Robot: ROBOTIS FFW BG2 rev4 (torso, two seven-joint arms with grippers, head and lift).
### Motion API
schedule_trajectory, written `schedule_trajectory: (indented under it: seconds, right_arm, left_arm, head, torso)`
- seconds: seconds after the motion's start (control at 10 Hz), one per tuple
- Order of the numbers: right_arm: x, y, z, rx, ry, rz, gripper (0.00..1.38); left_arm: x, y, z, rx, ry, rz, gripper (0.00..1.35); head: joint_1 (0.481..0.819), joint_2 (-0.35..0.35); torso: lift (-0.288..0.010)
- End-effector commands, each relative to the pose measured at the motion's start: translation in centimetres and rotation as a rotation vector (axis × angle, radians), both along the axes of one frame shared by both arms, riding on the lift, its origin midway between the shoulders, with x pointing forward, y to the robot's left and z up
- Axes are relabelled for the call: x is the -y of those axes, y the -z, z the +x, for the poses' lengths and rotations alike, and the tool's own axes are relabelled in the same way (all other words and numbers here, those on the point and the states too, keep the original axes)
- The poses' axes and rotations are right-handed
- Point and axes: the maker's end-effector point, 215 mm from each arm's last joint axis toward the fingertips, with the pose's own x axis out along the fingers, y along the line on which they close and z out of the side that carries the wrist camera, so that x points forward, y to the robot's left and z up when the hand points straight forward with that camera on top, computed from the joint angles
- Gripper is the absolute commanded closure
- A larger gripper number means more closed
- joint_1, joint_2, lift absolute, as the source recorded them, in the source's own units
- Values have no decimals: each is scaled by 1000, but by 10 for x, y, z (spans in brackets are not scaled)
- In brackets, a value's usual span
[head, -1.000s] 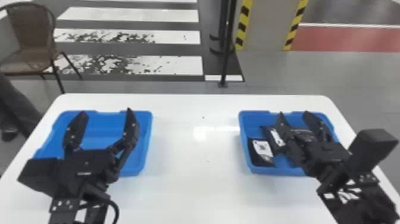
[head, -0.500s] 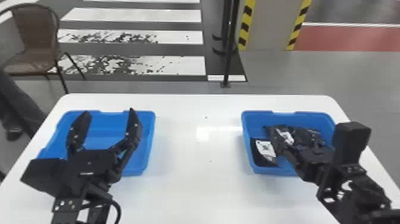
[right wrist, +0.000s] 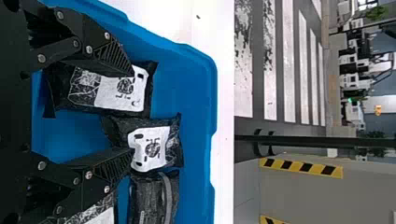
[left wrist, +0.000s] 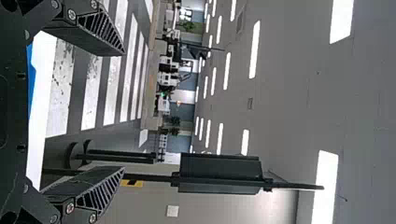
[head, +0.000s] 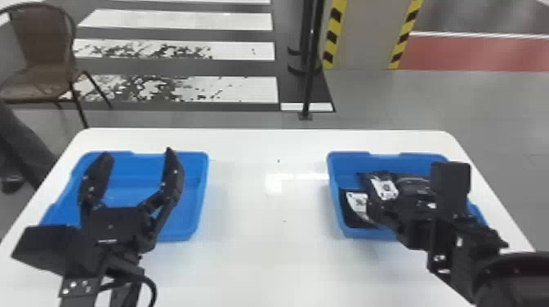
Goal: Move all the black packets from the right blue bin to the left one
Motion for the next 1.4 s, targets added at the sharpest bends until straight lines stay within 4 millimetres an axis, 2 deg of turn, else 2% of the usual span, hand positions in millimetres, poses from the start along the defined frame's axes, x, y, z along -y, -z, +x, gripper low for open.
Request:
schedule_trajectory:
  seconds: [0.0,0.2,0.3,0.4,0.5,0.6,0.8,1.0,1.1,1.3]
  right_arm:
    - [-2,2,4,-33,-2,11,506]
    - [-10,6,11,-72,-15,31,506]
    - [-13,10,9,-104,-19,34,506]
    - [-27,15,1,-137,-40,74,506]
    - [-31,11,-4,-148,-42,76,506]
    - [-35,16,-7,-178,-48,91,506]
    - [-35,20,-1,-197,-48,98,504]
    - [-22,10,14,-175,-17,60,502]
    - [-18,13,19,-189,-10,57,502]
    - [-16,21,17,-235,-9,55,502]
  left_arm:
    - [-6,1,-1,5,-13,0,180]
    - [-7,-4,-1,37,-11,-1,185]
    - [-7,-3,-2,43,-8,3,185]
    - [-5,-6,-1,55,3,12,185]
    - [-6,-7,-1,62,7,21,185]
    - [-7,-6,0,60,4,23,185]
    - [-8,-5,-1,60,1,20,186]
    - [-8,-6,0,60,1,22,188]
    - [-8,-5,0,58,3,23,188]
    - [-6,-6,0,63,4,24,188]
  head:
    - [695,-33]
    - [695,-25]
    - [695,-20]
    - [695,-14]
    - [695,-10]
    - [695,1]
    - [695,17]
    - [695,18]
    - [695,9]
    - [695,-4]
  torso:
    - [-140]
    - [-140]
    - [-140]
    - [-140]
    - [-140]
    - [-140]
    - [-140]
    - [-140]
    - [-140]
    - [-140]
